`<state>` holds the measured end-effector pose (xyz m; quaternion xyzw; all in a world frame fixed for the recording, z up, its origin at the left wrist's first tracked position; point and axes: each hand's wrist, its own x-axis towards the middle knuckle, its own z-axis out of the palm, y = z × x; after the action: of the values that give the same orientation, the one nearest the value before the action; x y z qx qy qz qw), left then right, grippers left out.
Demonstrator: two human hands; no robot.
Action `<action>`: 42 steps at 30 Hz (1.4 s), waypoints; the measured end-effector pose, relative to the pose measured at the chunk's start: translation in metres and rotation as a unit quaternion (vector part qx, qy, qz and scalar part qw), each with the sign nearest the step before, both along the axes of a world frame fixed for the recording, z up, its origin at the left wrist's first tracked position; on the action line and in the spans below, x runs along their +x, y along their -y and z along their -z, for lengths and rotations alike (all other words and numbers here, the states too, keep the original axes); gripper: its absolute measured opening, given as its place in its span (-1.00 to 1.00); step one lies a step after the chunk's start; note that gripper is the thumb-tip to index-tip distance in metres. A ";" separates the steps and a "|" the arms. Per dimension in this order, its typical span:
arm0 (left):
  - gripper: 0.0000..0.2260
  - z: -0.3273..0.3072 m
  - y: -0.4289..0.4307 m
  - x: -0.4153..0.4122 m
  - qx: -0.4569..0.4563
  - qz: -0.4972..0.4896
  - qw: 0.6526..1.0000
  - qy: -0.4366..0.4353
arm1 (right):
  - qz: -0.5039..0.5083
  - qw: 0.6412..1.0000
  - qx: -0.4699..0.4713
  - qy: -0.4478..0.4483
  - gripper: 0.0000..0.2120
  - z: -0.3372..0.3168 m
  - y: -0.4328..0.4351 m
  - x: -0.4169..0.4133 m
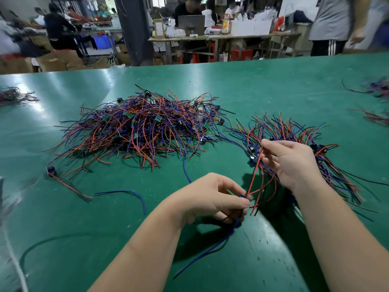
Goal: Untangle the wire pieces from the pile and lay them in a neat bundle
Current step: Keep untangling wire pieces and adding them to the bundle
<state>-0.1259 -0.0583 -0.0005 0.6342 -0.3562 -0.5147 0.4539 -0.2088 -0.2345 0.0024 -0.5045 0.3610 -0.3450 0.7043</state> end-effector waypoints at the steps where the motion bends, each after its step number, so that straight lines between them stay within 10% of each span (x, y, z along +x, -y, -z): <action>1: -0.89 -0.001 -0.001 0.001 0.005 0.007 1.000 -0.003 | 0.000 1.000 -0.003 0.002 -0.88 0.000 -0.001 0.001; 10: -0.89 -0.008 -0.003 0.007 -0.132 -0.039 0.980 -0.141 | -0.084 0.993 0.076 -0.016 -0.61 -0.004 -0.006 0.008; 14: -0.91 -0.011 0.003 0.009 -0.236 -0.159 0.926 -0.246 | -0.232 0.965 -0.085 -0.083 -0.87 0.005 -0.017 0.006; 16: -0.90 -0.012 0.006 0.007 -0.255 -0.218 0.910 -0.242 | -0.299 0.935 -0.163 -0.103 -0.86 0.007 -0.027 0.006; 21: -0.73 -0.004 0.013 0.003 -0.299 -0.352 0.883 -0.083 | -0.298 0.949 -0.023 0.099 -0.82 0.000 -0.043 0.013; 27: -0.76 0.007 0.015 -0.003 -0.298 -0.277 0.906 0.117 | -0.201 0.967 0.064 0.144 -0.86 -0.007 -0.038 0.012; 32: -0.64 0.001 0.014 0.001 -0.261 -0.245 0.933 0.039 | -0.207 0.965 0.059 0.150 -0.88 -0.008 -0.028 0.009; 35: -0.93 -0.003 0.013 0.000 -0.234 -0.244 0.939 -0.067 | -0.237 0.962 0.038 0.128 -0.88 -0.004 -0.028 0.009; 42: -0.94 0.009 0.014 -0.001 -0.134 -0.221 0.966 -0.034 | -0.197 0.972 -0.125 -0.035 -0.91 0.003 -0.022 0.008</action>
<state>-0.1267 -0.0724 -0.0099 0.6126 -0.2570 -0.3710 0.6488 -0.2004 -0.2126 -0.0009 -0.6613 0.2328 -0.2239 0.6771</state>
